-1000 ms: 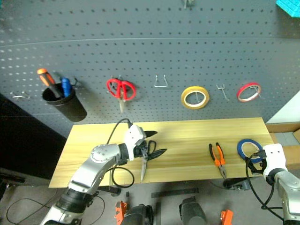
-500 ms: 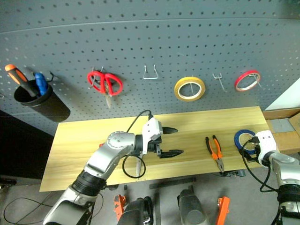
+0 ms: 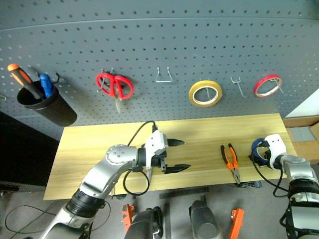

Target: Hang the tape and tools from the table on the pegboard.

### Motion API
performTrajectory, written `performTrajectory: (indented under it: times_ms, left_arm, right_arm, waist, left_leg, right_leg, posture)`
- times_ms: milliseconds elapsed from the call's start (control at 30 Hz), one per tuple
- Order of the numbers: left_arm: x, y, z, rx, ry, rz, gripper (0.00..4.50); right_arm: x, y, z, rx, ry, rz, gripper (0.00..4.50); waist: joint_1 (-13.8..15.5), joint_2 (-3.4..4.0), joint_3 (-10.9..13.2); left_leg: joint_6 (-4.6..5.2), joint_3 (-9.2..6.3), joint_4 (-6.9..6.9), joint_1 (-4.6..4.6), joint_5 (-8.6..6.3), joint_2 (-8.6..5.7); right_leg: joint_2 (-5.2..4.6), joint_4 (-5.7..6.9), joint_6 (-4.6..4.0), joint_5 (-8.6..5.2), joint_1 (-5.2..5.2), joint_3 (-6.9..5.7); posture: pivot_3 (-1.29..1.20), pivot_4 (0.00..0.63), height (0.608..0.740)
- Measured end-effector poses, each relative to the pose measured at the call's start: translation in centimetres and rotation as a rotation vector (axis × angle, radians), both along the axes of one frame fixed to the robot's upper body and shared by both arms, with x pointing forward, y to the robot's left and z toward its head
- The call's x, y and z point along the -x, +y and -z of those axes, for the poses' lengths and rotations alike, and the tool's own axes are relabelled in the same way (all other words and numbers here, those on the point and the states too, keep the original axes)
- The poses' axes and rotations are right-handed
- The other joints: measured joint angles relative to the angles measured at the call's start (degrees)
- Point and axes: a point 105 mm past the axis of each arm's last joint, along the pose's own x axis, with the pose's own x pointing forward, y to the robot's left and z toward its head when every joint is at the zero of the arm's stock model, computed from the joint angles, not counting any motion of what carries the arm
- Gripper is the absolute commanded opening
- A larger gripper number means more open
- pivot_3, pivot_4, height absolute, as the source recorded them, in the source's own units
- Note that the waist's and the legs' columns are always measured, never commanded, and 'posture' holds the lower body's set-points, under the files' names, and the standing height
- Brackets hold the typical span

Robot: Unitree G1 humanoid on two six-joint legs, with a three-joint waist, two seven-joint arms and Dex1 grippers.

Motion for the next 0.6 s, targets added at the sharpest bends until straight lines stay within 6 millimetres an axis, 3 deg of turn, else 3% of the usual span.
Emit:
performTrajectory:
  times_ms: [333, 467, 600]
  left_arm:
    - [0.3, 0.4, -0.3, -0.013, -0.002, 0.011, 4.5]
    - [0.5, 1.0, 0.3, -0.021, 0.016, -0.007, 4.5]
    - [0.7, 1.5, 0.1, -0.023, 0.008, -0.015, 4.5]
  right_arm:
    - [-0.1, 0.7, 0.6, 0.073, 0.031, -0.074, 0.48]
    - [0.3, 0.7, 0.6, 0.153, -0.001, -0.093, 0.41]
    - [2.1, 0.8, 0.7, 0.221, -0.011, -0.113, 0.41]
  waist:
    - [0.25, -0.37, 0.18]
    - [0.6, -0.42, 0.21]
    - [2.0, -0.38, 0.23]
  left_leg:
    - [0.0, -0.11, 0.28, -0.05, 0.0, 0.01]
    - [0.04, -0.18, 0.48, -0.09, -0.04, 0.0]
    - [0.12, -0.25, 0.49, -0.15, -0.08, -0.01]
  right_leg:
    - [-0.23, 0.03, 0.05, 0.03, 0.08, -0.09]
    - [-0.26, 0.14, 0.11, 0.05, 0.09, -0.11]
    - [-0.27, 0.22, 0.14, 0.03, 0.0, -0.16]
  posture:
    - [-0.26, 0.344, 0.74]
    - [-0.25, 0.342, 0.74]
    - [-0.26, 0.34, 0.74]
